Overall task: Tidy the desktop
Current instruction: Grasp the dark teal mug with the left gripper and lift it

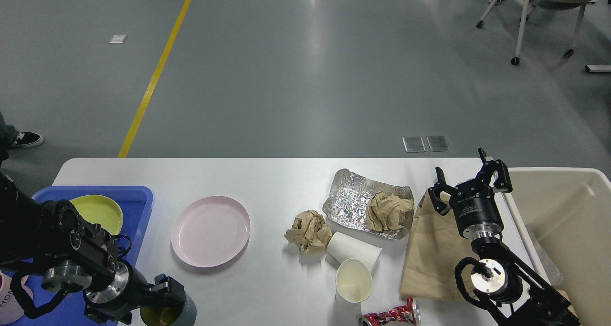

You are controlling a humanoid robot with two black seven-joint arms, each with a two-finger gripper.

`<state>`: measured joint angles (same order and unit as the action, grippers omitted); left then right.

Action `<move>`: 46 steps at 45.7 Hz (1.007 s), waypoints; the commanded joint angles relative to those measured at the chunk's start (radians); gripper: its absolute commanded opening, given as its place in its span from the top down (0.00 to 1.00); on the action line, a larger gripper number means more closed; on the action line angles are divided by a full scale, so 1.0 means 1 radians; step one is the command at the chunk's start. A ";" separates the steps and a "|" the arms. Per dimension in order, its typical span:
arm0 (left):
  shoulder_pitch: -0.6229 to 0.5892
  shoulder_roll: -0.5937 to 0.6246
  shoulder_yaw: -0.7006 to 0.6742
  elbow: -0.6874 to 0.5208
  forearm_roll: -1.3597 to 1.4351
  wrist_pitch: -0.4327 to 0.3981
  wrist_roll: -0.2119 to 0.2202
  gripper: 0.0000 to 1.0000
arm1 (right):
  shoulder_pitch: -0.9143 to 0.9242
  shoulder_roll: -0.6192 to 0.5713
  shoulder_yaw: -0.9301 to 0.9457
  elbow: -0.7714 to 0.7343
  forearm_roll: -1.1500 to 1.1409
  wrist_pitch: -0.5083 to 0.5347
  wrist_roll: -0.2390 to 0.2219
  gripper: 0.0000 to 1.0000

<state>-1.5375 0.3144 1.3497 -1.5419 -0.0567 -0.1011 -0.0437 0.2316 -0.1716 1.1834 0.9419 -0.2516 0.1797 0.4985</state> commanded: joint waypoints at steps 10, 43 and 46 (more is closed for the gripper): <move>0.042 -0.014 -0.015 0.029 -0.002 0.015 0.001 0.40 | 0.000 0.000 0.001 0.000 0.000 0.001 0.000 0.00; 0.030 -0.003 -0.012 0.028 -0.012 -0.038 0.073 1.00 | 0.000 0.001 0.001 0.000 0.000 0.001 0.000 0.00; 0.027 0.003 -0.012 0.028 -0.012 -0.055 0.073 1.00 | 0.000 0.000 0.001 0.000 0.000 0.001 0.000 0.00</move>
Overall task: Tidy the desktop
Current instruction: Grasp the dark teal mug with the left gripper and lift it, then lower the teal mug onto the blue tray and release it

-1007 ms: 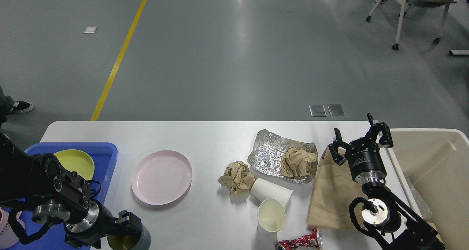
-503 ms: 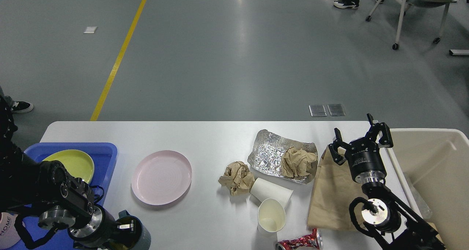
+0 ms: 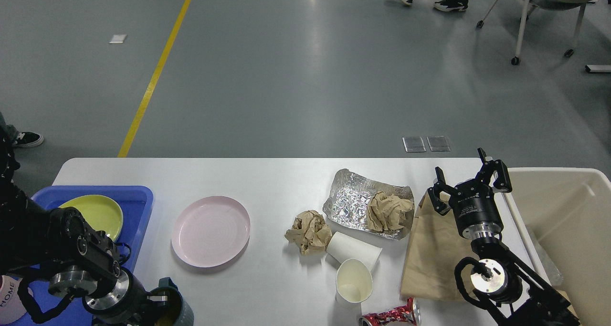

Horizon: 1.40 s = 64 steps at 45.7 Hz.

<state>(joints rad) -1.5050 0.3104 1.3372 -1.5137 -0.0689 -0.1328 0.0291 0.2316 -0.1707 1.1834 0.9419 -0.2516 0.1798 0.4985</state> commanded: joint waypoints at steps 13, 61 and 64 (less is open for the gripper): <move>-0.251 0.075 0.063 -0.048 -0.002 -0.208 0.003 1.00 | 0.000 0.000 -0.001 -0.002 0.000 0.000 0.000 0.00; -1.071 -0.089 0.313 -0.243 -0.157 -0.737 0.009 1.00 | 0.000 -0.001 -0.001 -0.002 0.000 0.000 0.000 0.00; -1.060 -0.077 0.350 -0.230 -0.155 -0.737 0.011 1.00 | 0.000 -0.001 -0.001 -0.002 0.000 0.000 0.000 0.00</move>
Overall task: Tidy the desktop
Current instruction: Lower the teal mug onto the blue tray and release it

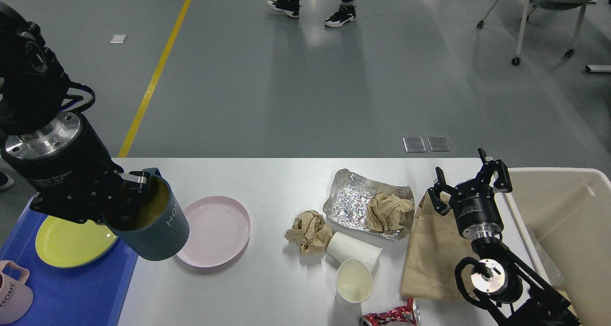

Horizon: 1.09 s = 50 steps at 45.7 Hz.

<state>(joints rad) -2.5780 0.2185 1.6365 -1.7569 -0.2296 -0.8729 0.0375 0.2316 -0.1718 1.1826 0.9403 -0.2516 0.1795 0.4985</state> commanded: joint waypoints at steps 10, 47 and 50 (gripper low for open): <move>0.137 0.197 0.129 0.131 0.087 0.038 0.002 1.00 | 0.000 0.000 0.000 0.002 0.000 0.000 0.000 0.00; 1.277 0.611 -0.595 0.760 0.556 0.281 -0.001 1.00 | 0.000 0.000 0.000 0.002 0.000 0.002 0.000 0.00; 1.323 0.613 -0.655 0.766 0.602 0.279 0.002 1.00 | 0.000 0.000 0.000 0.002 0.000 0.002 0.000 0.00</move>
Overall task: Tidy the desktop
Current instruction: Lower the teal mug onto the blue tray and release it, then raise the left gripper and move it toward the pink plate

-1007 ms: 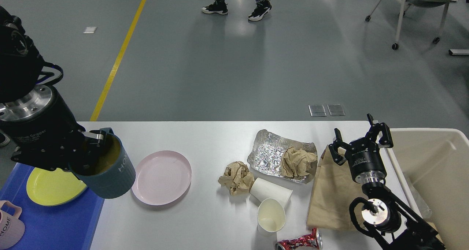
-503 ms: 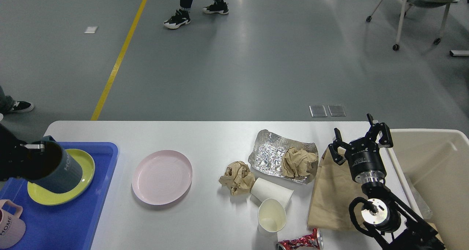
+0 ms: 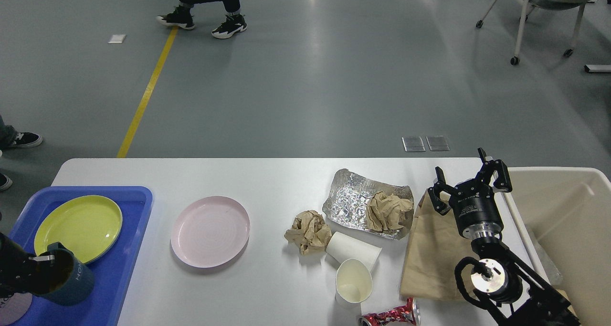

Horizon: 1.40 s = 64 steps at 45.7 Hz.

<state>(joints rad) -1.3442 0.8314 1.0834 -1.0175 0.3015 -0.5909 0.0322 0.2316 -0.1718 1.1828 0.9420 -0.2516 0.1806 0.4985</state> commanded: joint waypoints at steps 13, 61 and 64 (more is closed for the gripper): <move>0.157 0.002 -0.163 0.031 0.105 -0.004 0.008 1.00 | 0.000 0.000 0.000 0.000 0.000 0.000 0.000 0.00; 0.037 0.023 -0.060 0.011 0.087 -0.015 0.005 0.04 | 0.000 0.001 0.001 0.000 0.000 -0.001 0.000 0.00; -0.030 0.014 0.001 -0.004 0.087 -0.049 0.005 0.04 | 0.000 0.000 0.000 0.000 0.000 0.000 0.000 0.00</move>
<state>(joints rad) -1.2731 0.8550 0.9922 -1.0047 0.3878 -0.5778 0.0377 0.2316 -0.1715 1.1831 0.9419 -0.2515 0.1810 0.4985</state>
